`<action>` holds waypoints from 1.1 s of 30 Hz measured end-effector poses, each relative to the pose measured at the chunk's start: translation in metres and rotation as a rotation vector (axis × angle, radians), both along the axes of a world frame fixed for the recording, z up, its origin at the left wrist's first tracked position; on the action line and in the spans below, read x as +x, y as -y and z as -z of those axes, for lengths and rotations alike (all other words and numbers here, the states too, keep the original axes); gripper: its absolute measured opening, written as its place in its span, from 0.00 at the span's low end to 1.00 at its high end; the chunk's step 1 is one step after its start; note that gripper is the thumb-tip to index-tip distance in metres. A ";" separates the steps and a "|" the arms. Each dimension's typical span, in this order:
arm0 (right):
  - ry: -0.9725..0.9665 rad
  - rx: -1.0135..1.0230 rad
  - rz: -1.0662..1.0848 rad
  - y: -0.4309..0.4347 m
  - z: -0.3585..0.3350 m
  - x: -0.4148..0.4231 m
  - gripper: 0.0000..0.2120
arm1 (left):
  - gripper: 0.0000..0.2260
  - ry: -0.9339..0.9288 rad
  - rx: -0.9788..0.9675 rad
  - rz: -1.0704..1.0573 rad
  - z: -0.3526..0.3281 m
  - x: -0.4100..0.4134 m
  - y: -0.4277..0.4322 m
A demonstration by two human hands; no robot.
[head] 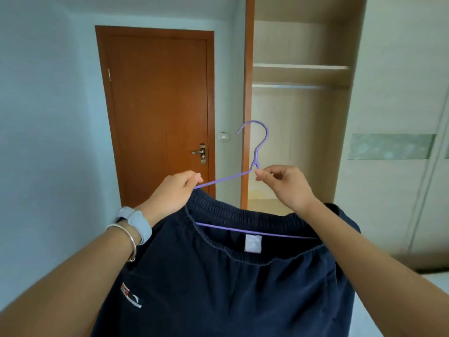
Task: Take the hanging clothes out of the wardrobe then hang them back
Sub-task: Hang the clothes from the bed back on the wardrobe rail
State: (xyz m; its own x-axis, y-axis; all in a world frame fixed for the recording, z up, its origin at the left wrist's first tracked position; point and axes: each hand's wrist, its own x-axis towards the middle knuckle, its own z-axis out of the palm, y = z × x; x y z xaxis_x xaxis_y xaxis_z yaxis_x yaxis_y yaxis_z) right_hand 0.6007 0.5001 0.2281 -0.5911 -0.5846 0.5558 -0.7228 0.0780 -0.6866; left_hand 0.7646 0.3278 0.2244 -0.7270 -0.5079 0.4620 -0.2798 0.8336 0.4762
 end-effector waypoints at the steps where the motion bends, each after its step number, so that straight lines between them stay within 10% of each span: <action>1: 0.018 0.004 0.004 0.016 0.000 -0.015 0.14 | 0.19 0.022 -0.001 0.013 0.000 -0.014 0.012; 14: 0.097 0.093 -0.100 0.149 0.013 -0.158 0.13 | 0.15 -0.059 0.035 0.366 0.002 -0.218 0.104; 22: 0.036 0.327 0.504 0.171 0.073 -0.288 0.20 | 0.13 -0.120 0.211 0.454 0.027 -0.346 0.220; 33: 0.155 0.110 1.046 0.207 0.061 -0.390 0.27 | 0.13 -0.057 0.235 0.857 0.010 -0.517 0.282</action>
